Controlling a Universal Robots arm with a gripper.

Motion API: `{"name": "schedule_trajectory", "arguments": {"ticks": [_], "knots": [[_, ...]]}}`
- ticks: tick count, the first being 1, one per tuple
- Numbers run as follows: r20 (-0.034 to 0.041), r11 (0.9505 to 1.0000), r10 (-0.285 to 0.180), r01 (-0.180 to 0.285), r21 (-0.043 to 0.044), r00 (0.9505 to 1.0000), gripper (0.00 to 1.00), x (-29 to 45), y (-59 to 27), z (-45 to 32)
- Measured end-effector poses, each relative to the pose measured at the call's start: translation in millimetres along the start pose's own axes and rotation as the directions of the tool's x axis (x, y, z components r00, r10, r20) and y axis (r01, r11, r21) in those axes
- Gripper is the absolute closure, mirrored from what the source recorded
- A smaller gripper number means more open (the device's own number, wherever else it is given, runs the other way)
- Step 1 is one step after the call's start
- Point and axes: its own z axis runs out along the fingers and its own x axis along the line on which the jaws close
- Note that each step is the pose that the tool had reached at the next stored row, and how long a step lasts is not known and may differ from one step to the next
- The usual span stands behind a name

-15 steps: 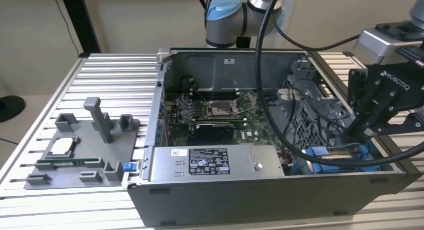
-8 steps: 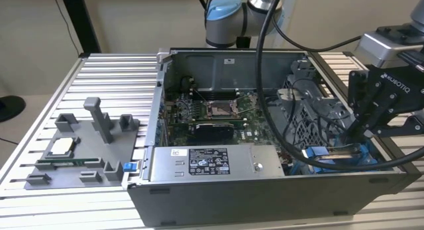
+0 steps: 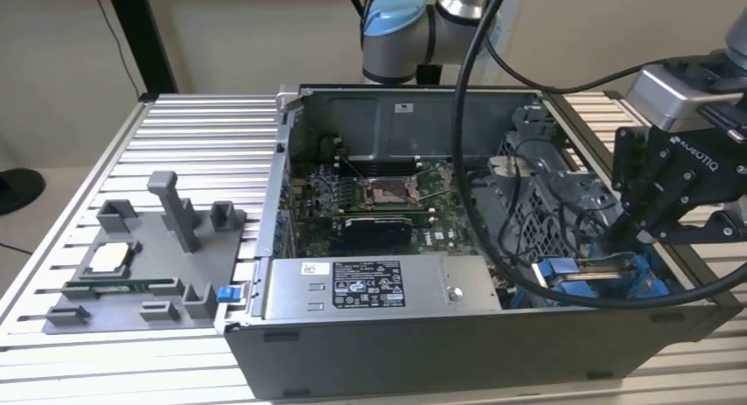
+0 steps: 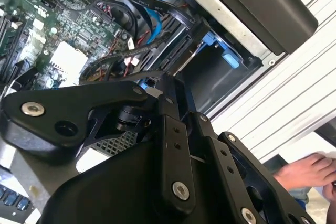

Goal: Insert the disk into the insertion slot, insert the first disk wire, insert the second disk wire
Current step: 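Insert the first disk wire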

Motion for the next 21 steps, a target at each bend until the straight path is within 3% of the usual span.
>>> {"name": "schedule_trajectory", "arguments": {"ticks": [3, 7, 16, 21], "knots": [[0.011, 1.0, 0.005, -0.005, 0.0013, 0.9999, 1.0, 0.6, -1.9, 2.3], [0.0183, 0.9999, 0.012, -0.012, 0.0023, 0.9998, 1.0, 1.1, -5.2, 4.6], [0.0265, 0.9996, 0.028, -0.028, 0.0034, 0.9993, 1.0, 2.0, -12.3, 9.0], [0.0303, 0.9971, 0.076, -0.076, 0.0051, 0.9967, 1.0, 2.2, -13.1, 12.0]]}}
